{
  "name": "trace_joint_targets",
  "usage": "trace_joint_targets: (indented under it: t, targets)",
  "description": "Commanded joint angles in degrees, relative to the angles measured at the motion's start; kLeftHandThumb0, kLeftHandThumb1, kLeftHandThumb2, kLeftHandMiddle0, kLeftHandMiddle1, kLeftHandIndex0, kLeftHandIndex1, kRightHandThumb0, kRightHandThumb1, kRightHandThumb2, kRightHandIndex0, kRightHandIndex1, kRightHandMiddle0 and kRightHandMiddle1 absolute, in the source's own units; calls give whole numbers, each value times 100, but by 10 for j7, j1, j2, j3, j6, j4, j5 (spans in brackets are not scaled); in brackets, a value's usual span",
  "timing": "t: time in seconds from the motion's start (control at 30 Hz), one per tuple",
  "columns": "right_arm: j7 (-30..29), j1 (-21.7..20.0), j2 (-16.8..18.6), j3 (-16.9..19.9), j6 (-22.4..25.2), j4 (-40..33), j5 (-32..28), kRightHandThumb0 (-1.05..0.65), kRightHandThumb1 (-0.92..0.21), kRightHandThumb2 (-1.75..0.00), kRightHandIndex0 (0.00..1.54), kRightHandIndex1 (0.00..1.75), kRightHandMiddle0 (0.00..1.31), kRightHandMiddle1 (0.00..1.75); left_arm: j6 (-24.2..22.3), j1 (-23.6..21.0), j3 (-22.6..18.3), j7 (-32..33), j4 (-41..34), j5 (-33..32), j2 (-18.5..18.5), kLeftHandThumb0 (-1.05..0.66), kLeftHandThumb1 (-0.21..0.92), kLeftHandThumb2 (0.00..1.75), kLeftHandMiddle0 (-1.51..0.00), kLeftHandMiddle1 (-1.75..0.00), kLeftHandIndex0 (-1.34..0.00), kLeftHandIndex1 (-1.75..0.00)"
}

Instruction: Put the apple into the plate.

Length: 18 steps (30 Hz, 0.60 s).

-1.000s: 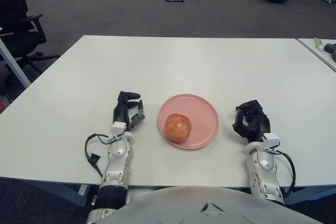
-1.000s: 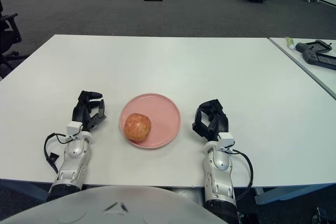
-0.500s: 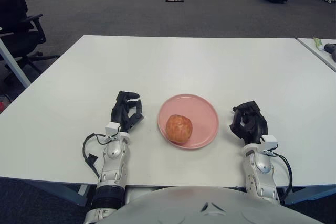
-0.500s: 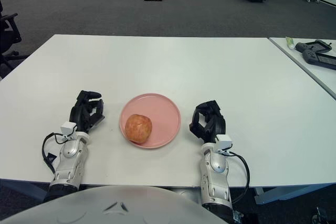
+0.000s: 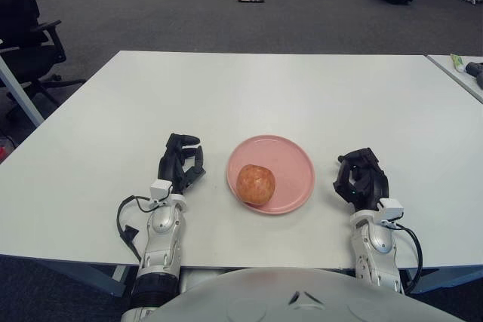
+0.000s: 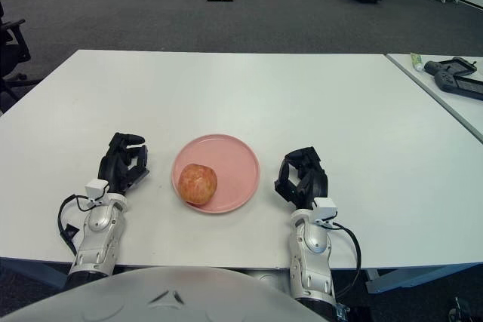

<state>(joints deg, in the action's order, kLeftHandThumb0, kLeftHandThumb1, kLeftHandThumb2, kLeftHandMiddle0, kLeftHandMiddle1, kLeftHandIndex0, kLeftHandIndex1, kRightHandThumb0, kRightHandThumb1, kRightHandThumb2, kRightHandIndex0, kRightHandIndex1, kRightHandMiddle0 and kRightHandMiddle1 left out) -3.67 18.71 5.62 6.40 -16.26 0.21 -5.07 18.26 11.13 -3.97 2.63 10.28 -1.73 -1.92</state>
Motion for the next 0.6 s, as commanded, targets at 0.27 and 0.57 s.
trace_joint_targets:
  t: [0.27, 0.57]
  targets:
    - [3, 9, 0, -1, -7, -21, -1, -41, -53, -106, 63, 133, 44, 175, -18, 28, 9, 0, -7, 16, 2, -38, 69, 84, -58, -172, -33, -175]
    - [5, 22, 1, -1, -4, -37, -8, -42, -51, -108, 63, 133, 46, 175, -18, 40, 15, -1, -24, 17, 0, -38, 68, 86, -56, -174, -34, -175]
